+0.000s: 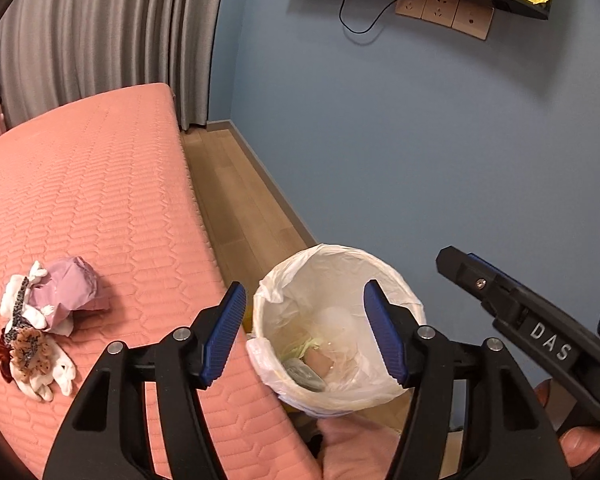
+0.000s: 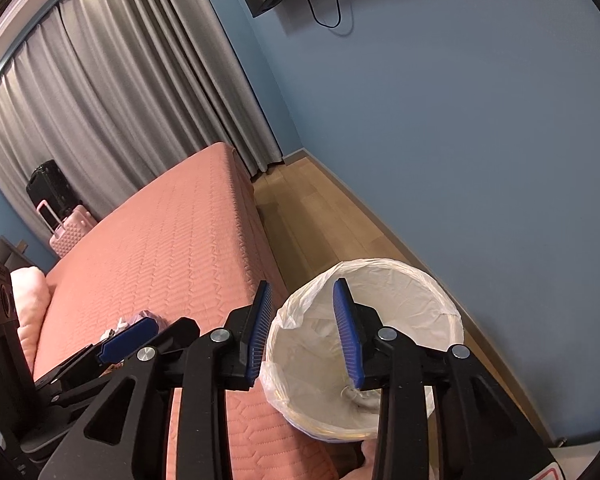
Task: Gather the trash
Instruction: 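Carry stocking and pouch over the wastebasket and open both tools, then move both tools back to the pile of scrunchies on the bed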
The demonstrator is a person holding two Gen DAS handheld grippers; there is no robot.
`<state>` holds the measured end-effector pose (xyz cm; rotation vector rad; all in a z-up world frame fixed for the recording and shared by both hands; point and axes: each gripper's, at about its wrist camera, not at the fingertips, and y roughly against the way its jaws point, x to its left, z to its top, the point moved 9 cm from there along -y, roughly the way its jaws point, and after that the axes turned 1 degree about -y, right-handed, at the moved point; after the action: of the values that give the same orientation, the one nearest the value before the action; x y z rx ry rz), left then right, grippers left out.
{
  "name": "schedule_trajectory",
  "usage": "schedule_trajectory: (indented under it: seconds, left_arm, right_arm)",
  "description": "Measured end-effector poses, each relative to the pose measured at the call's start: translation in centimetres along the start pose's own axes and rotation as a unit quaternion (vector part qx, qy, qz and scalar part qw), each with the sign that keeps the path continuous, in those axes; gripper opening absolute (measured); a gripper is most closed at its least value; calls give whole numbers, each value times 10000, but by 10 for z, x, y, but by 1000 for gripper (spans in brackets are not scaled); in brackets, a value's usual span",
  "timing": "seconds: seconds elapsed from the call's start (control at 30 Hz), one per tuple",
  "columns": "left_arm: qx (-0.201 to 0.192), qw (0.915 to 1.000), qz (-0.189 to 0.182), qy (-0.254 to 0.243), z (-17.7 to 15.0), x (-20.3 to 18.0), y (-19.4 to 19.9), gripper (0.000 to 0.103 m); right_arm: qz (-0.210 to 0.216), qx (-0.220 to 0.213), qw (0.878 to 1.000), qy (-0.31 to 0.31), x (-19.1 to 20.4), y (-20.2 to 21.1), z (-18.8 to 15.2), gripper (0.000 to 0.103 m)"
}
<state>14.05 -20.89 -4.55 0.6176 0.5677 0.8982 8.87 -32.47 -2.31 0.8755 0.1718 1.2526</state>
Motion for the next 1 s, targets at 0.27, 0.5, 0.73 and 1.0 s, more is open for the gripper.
schedule_trajectory:
  seconds: [0.27,0.5,0.73,1.0]
  left_arm:
    - [5,9998,137,160,-12,22,10,59]
    - [18,9988,365,330,-27,53,23,59]
    - [14,9959,629,654,-44,96,38,59]
    - [18,9896,947,1080,-65,151,58,65]
  right_arm:
    - [29,89,9996,260,23,0,-15,37]
    - [165,245,9984,482,52,-2,-35,37]
    - [351,458,9953,778,90,-8,-61,38]
    - [599,712,9895,1104,142,-17,-92,38]
